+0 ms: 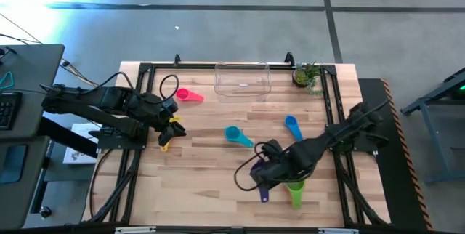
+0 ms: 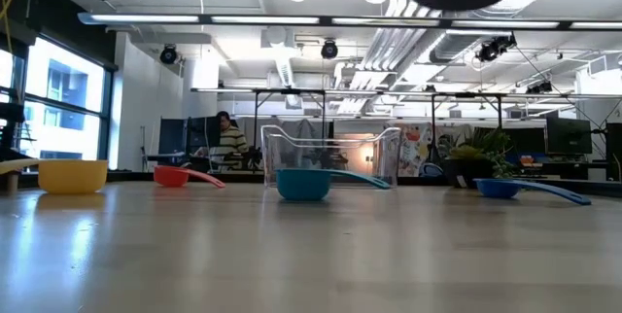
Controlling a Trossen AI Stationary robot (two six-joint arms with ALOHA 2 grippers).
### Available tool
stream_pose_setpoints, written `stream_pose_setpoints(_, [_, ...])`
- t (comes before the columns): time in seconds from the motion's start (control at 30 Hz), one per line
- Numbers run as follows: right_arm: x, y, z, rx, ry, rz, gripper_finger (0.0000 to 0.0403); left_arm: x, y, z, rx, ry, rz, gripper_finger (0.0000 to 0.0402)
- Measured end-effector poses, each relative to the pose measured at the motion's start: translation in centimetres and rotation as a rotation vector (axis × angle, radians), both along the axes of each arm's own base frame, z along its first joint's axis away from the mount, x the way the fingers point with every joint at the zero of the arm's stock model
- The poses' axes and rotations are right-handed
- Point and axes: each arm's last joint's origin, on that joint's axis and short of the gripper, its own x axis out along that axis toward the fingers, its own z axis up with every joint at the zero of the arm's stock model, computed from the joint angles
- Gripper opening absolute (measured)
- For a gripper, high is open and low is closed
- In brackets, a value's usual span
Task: Nest measuring cups in basket
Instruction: Stack the dark blue measuring cup on top of the green measuring cup
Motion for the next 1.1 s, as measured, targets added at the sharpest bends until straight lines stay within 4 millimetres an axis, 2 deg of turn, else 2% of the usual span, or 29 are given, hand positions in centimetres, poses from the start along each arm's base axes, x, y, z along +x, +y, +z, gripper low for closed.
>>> stream_pose_setpoints(0.4, [-5.9, -2.9, 4.5, -0.084, 0.067, -0.028, 0.0001, 0.0, 0.0, 0.0, -0.019, 0.004, 0.032, 0.0104])
stream_pose_setpoints(0.53, [-7.5, -4.0, 5.2, -0.110, 0.004, -0.017, 0.0001, 0.0, 0.0, 0.0, -0.021, 0.004, 0.033, 0.0104])
stream_pose_setpoints(0.7, [-10.2, -5.4, 3.7, -0.084, 0.011, -0.064, 0.0000, 0.0, 0.1, 0.0, -0.017, 0.003, 0.058, 0.0104])
stream_pose_setpoints(0.8, [-11.4, -5.7, 2.5, -0.017, -0.051, -0.089, 0.0000, 0.0, 0.1, 0.0, -0.020, 0.003, 0.080, 0.0104])
stream_pose_setpoints(0.93, [-12.3, -5.5, 0.7, 0.055, -0.120, -0.113, 0.0000, 0.0, 0.2, 0.0, -0.007, 0.001, 0.103, 0.0104])
stream_pose_setpoints(1.1, [-12.4, -4.7, -1.5, 0.141, -0.083, -0.099, 0.0000, 0.1, 0.3, 0.0, 0.024, -0.006, 0.136, 0.0104])
